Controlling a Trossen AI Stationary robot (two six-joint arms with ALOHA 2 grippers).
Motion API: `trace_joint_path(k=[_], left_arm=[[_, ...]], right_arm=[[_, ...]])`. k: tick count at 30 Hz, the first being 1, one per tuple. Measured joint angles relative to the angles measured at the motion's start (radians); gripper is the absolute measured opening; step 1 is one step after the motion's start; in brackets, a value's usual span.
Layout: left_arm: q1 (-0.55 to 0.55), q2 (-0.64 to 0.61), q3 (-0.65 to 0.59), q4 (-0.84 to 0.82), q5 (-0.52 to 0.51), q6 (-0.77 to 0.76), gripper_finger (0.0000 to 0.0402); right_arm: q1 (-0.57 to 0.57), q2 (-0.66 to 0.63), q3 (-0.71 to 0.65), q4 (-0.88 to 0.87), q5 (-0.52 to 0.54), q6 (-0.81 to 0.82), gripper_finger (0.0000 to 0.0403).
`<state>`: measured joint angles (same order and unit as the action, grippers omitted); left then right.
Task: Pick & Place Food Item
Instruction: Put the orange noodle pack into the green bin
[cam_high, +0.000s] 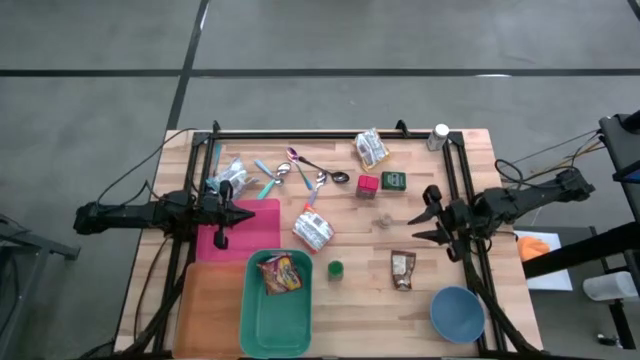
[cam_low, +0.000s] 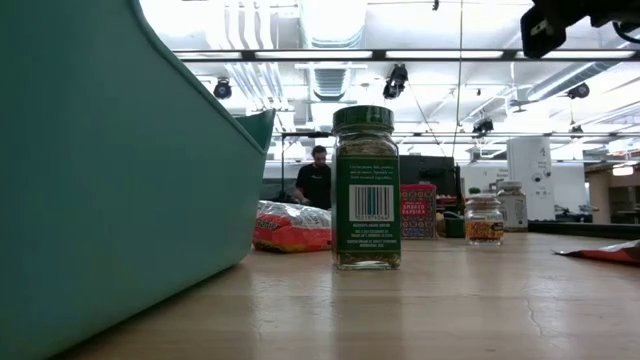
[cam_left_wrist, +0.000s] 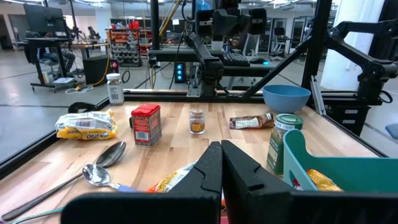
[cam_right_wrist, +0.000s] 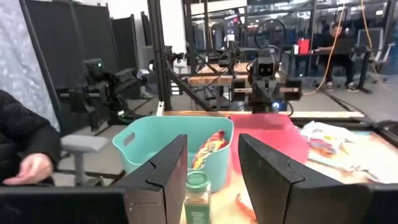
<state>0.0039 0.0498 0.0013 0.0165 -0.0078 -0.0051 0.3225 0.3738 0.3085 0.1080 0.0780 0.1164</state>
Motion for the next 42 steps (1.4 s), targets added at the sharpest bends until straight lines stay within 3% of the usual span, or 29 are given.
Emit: trace_joint_path(k=[42], left_arm=[[0.0,0.0,0.0,0.001,0.0,-0.023,0.0]], right_arm=[[0.0,0.003,-0.004,0.0,0.0,-0.004,0.0142]])
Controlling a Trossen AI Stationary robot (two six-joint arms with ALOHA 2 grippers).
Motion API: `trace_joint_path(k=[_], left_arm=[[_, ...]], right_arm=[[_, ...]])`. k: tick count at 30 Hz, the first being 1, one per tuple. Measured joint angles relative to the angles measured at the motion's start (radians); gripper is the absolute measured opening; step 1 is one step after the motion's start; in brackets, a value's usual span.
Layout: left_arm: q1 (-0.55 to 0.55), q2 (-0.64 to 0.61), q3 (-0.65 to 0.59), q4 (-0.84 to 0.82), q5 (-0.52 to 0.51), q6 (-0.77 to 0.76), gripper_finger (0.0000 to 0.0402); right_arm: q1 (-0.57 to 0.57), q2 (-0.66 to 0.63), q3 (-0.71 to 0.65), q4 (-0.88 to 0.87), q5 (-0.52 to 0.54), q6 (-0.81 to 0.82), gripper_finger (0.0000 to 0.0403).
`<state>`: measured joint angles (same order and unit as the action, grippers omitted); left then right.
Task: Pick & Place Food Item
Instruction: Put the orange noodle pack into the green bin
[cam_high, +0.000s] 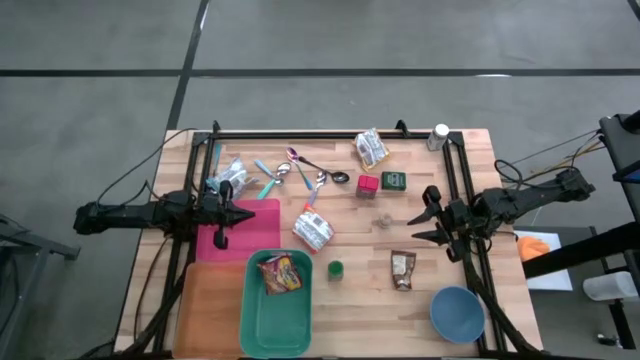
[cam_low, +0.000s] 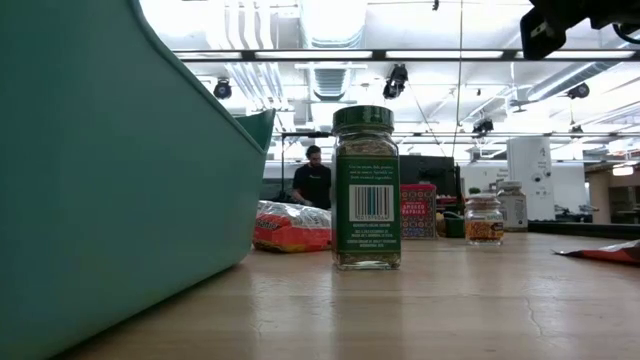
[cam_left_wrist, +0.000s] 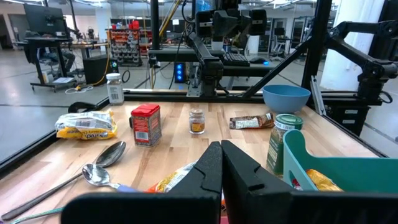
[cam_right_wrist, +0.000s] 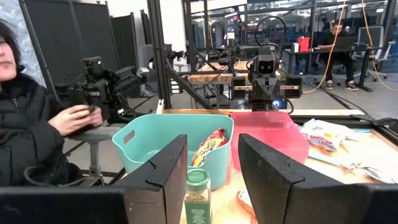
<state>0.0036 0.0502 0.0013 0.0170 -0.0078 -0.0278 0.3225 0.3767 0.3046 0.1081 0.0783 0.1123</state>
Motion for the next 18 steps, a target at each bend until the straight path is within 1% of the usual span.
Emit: trace_joint_path(k=[2,3,4,7,9,13,16,18], left_arm=[[0.0,0.0,0.0,0.0,0.001,-0.136,0.0],[0.0,0.0,0.0,0.004,-0.002,-0.165,0.0],[0.002,0.0,0.005,0.002,-0.015,-0.163,0.0],[0.002,0.014,0.075,-0.153,-0.028,-0.143,0.0],[0.002,0.053,0.128,-0.219,-0.064,-0.168,0.0],[0.002,0.188,0.271,-0.307,-0.162,-0.167,0.0],[0.002,0.342,0.394,-0.363,-0.208,-0.145,0.0005],[0.002,0.455,0.469,-0.409,-0.235,-0.145,0.0019]], right_arm=[[0.0,0.0,0.0,0.0,0.0,0.0,0.0142],[0.0,0.0,0.0,0.0,0.0,0.0,0.0142],[0.0,0.0,0.0,0.0,0.0,0.0,0.0142],[0.0,0.0,0.0,0.0,0.0,0.0,0.0142],[0.0,-0.001,0.0,0.0,0.0,0.0,0.0142],[0.0,-0.001,0.0,0.0,0.0,0.0,0.0142],[0.0,-0.001,0.0,0.0,0.0,0.0,0.0142],[0.0,-0.001,0.0,0.0,0.0,0.0,0.0142]])
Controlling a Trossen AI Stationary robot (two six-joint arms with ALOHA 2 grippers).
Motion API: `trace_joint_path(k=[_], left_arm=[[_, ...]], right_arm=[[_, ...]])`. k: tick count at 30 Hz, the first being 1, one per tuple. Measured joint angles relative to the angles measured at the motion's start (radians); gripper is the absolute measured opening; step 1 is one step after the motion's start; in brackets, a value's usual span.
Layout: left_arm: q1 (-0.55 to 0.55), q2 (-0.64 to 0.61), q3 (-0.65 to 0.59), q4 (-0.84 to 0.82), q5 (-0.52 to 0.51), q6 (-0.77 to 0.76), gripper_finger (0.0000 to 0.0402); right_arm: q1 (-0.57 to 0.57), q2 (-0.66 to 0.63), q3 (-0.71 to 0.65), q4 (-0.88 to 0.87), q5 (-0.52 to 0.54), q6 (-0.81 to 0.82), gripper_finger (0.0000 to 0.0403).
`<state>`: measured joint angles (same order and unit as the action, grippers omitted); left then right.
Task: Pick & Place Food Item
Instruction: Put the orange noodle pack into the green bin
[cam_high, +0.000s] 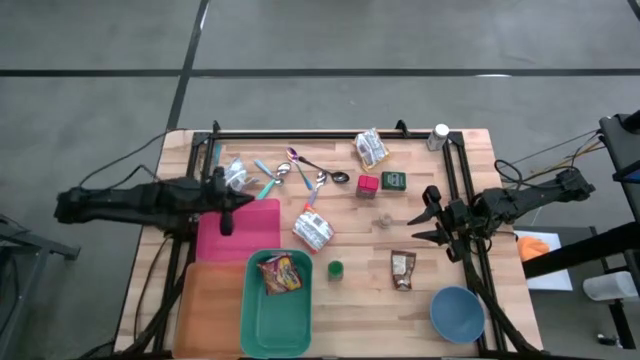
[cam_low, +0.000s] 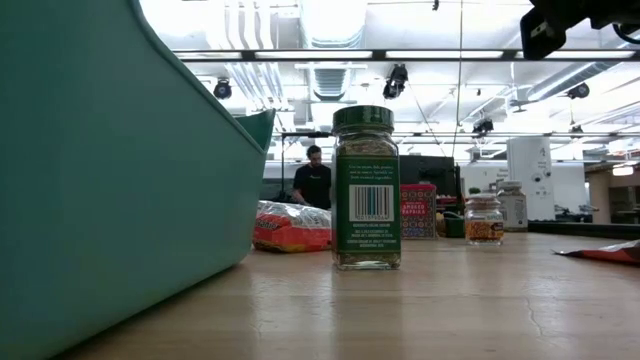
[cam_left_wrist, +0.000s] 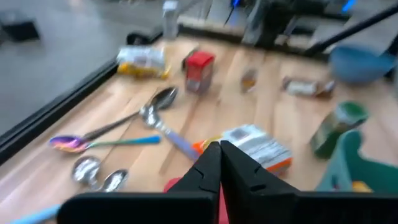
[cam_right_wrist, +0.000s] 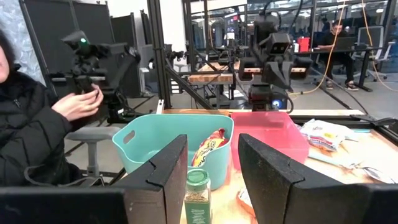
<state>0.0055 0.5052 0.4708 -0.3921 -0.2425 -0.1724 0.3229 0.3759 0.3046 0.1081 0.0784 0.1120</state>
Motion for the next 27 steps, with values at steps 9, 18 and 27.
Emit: trace_joint_path(k=[9,18,27], left_arm=[[0.008,0.369,0.214,-0.041,-0.013,-0.011,0.017],[0.036,0.603,0.356,-0.044,0.012,-0.012,0.0348],[0.074,0.807,0.44,-0.002,0.077,-0.008,0.0383]], right_arm=[[0.0,-0.001,0.0,0.0,0.0,0.0,0.0142],[0.0,0.0,0.0,0.0,0.0,0.0,0.0142],[0.0,0.0,0.0,0.0,0.0,0.0,0.0142]])
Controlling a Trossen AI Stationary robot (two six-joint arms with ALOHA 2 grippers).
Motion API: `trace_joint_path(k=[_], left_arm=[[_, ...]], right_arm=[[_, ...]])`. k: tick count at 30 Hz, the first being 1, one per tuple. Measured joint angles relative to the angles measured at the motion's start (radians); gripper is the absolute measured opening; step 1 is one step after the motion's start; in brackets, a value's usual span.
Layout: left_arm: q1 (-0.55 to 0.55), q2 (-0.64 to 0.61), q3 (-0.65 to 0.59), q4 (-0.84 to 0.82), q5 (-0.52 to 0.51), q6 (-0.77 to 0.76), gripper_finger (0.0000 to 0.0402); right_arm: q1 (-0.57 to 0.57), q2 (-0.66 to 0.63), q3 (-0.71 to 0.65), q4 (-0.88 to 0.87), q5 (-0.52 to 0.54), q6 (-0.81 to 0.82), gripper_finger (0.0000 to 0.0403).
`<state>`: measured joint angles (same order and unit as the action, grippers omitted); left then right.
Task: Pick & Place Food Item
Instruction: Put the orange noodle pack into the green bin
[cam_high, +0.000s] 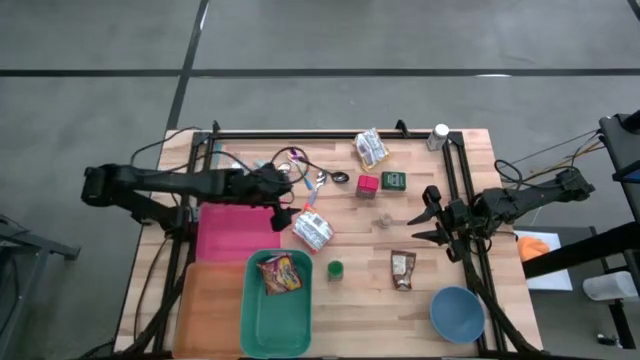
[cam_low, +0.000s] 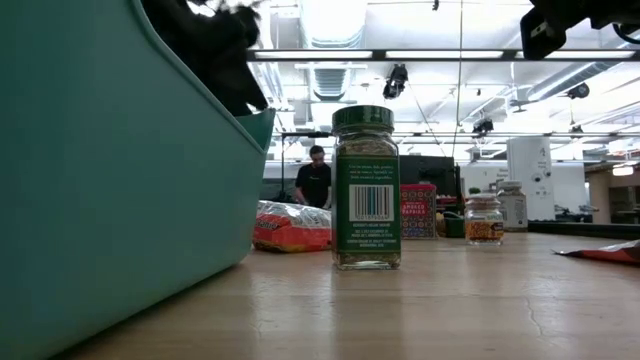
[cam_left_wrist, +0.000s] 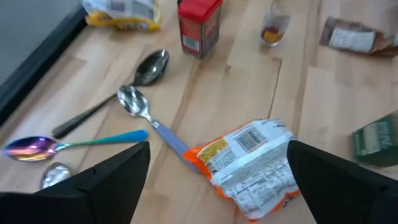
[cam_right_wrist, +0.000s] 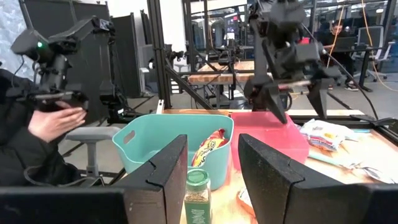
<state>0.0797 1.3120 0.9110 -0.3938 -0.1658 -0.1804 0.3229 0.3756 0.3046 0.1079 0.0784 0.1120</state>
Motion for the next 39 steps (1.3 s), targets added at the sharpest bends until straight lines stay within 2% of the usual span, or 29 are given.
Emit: trace_joint_path(k=[15,22,28,39], left_arm=[[0.053,0.313,0.082,0.057,0.171,-0.004,0.0383],[0.067,0.433,0.169,-0.039,0.185,-0.004,0.0383],[0.068,0.485,0.224,-0.086,0.185,-0.003,0.0383],[0.069,0.522,0.23,-0.117,0.2,-0.004,0.0383]], right_arm=[[0.0,0.0,0.0,0.0,0.0,0.0,0.0142],[0.0,0.0,0.0,0.0,0.0,0.0,0.0142],[0.0,0.0,0.0,0.0,0.0,0.0,0.0142],[0.0,0.002,0.0,-0.001,0.0,0.0,0.0142]])
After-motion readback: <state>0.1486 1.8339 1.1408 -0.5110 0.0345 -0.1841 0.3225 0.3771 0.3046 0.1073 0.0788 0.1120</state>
